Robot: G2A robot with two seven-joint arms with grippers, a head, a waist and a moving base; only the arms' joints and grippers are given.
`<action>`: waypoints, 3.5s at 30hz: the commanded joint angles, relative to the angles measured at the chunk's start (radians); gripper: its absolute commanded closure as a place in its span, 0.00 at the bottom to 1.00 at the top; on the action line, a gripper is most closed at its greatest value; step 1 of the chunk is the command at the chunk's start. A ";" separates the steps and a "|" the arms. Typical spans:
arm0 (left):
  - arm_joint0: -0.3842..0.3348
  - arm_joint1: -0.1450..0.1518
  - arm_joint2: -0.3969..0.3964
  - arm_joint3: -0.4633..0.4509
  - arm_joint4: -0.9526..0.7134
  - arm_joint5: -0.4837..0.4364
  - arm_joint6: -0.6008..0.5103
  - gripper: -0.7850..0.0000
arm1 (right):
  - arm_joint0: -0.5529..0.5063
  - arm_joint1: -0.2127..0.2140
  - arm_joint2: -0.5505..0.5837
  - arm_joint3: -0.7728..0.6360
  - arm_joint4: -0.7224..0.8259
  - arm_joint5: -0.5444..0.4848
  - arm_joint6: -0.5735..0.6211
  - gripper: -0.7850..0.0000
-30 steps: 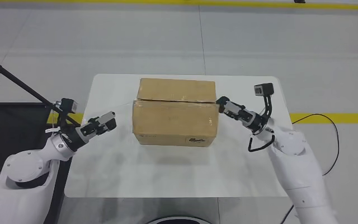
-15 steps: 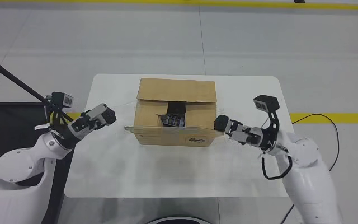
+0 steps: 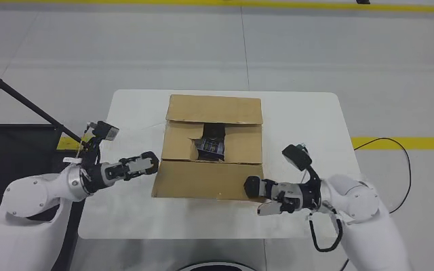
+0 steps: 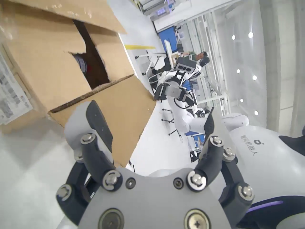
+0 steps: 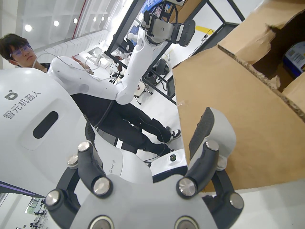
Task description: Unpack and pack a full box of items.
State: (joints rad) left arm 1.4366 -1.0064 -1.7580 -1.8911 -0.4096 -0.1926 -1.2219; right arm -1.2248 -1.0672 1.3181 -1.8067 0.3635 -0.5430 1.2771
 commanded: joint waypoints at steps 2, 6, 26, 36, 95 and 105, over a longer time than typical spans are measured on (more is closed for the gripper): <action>-0.003 0.004 0.016 0.016 0.000 -0.013 -0.052 0.00 | 0.005 0.004 -0.021 0.008 -0.029 0.000 0.000 0.00; -0.004 0.011 0.032 0.032 0.032 -0.015 -0.103 0.00 | 0.019 0.007 -0.046 0.025 -0.065 0.000 0.000 0.00; -0.003 0.017 0.049 0.044 0.101 -0.020 -0.119 0.00 | 0.081 -0.001 -0.036 0.084 -0.041 0.075 -0.213 0.00; 0.009 0.021 0.068 0.028 0.123 -0.030 -0.078 0.00 | 0.157 -0.027 -0.133 0.191 0.015 0.109 -0.345 0.00; -0.024 0.053 0.180 -0.017 0.146 -0.055 -0.036 0.00 | 0.714 -0.162 -0.380 0.783 -0.141 0.055 -0.537 0.00; -0.002 0.055 0.186 -0.033 0.150 -0.048 0.010 0.00 | 0.721 -0.180 -0.399 0.786 -0.166 0.046 -0.591 0.00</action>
State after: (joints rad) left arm 1.4302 -0.9522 -1.5690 -1.9233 -0.2578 -0.2388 -1.2142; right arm -0.5102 -1.2428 0.9257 -1.0315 0.1974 -0.4888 0.6900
